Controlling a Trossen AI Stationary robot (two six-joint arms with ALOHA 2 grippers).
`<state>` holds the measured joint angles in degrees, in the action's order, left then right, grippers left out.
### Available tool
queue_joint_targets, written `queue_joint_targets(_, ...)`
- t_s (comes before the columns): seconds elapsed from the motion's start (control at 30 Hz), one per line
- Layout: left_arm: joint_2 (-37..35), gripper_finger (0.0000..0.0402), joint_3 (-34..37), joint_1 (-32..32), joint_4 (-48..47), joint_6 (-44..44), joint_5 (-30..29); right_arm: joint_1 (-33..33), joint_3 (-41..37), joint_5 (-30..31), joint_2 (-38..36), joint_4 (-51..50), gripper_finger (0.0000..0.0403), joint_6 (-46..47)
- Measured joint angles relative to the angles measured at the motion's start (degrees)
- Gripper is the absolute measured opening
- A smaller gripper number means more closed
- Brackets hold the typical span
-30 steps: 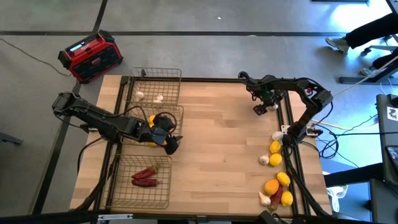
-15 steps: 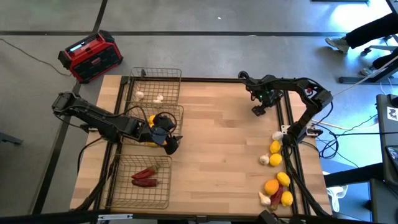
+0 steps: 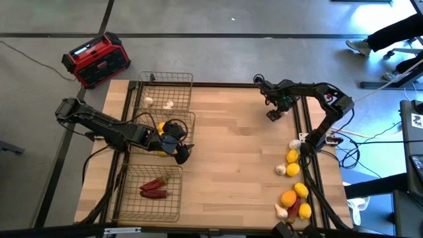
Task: Sort produce into baskets
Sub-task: Put the garlic in the top wire basket
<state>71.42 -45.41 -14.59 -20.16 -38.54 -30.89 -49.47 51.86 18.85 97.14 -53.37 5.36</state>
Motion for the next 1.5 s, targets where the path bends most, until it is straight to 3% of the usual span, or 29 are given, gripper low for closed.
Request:
queue_joint_targets(0.17,0.0,0.0301,0.0,0.0,0.0,0.1,0.0,0.0,0.0,-0.3,0.0,0.6,0.0303,0.0)
queue_joint_targets(0.57,0.0,0.0301,0.0,0.0,0.0,0.1,0.0,0.0,0.0,-0.4,0.1,2.0,0.0160,-0.7)
queue_joint_targets(0.83,0.0,0.0301,0.0,0.0,0.0,0.0,0.0,2.7,0.0,-1.6,-1.8,2.4,0.0145,-2.6)
queue_joint_targets(1.0,0.0,0.0301,0.0,0.0,1.6,2.5,0.0,6.2,0.0,-7.7,-6.8,4.2,0.0146,-2.5)
queue_joint_targets(1.2,0.0,0.0301,0.0,0.0,10.3,9.7,0.0,11.7,0.0,-15.8,-14.9,10.9,0.0146,-2.2)
queue_joint_targets(1.5,0.0,0.0301,0.0,0.1,19.0,17.2,0.0,20.5,0.0,-35.3,-22.9,29.0,0.0145,-2.1)
